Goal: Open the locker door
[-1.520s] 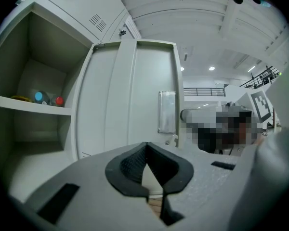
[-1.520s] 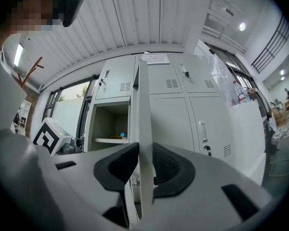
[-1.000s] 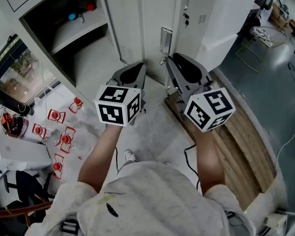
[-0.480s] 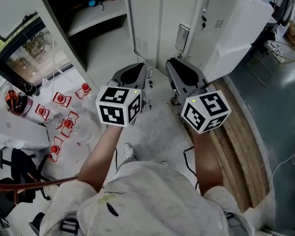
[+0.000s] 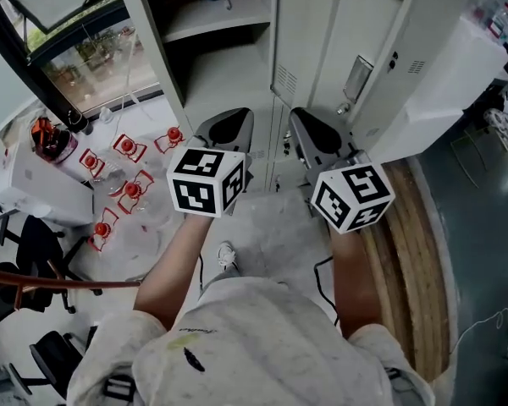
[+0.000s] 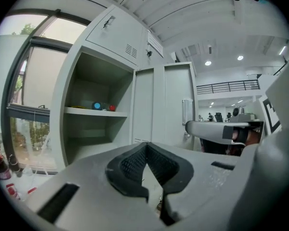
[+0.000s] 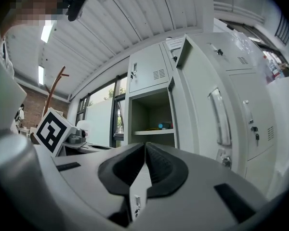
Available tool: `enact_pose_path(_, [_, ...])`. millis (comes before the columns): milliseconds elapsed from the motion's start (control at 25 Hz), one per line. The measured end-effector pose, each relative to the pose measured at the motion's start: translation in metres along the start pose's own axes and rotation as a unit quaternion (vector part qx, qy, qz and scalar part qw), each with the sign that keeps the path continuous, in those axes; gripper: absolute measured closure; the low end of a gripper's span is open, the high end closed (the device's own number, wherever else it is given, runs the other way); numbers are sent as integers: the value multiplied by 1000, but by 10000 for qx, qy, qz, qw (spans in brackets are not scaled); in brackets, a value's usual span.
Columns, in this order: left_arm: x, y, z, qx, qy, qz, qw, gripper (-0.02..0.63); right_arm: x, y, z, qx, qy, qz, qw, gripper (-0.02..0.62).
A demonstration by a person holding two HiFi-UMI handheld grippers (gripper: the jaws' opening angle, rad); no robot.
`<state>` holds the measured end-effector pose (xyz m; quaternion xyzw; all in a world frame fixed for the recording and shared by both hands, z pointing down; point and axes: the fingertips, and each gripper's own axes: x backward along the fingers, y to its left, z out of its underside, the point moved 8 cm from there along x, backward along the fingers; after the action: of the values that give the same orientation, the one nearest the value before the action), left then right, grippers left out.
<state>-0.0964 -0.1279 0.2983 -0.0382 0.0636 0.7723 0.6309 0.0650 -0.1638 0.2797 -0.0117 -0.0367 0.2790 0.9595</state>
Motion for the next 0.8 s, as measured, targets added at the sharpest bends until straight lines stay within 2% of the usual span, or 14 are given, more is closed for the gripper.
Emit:
enact_pose_path(440, [28, 20, 14, 8, 95, -521, 9986, 601, -25, 19, 21, -96, 270, -473, 9985, 592])
enact_pose_path(800, [41, 29, 16, 11, 65, -740, 9972, 601, -29, 22, 26, -142, 269, -589, 9978, 592])
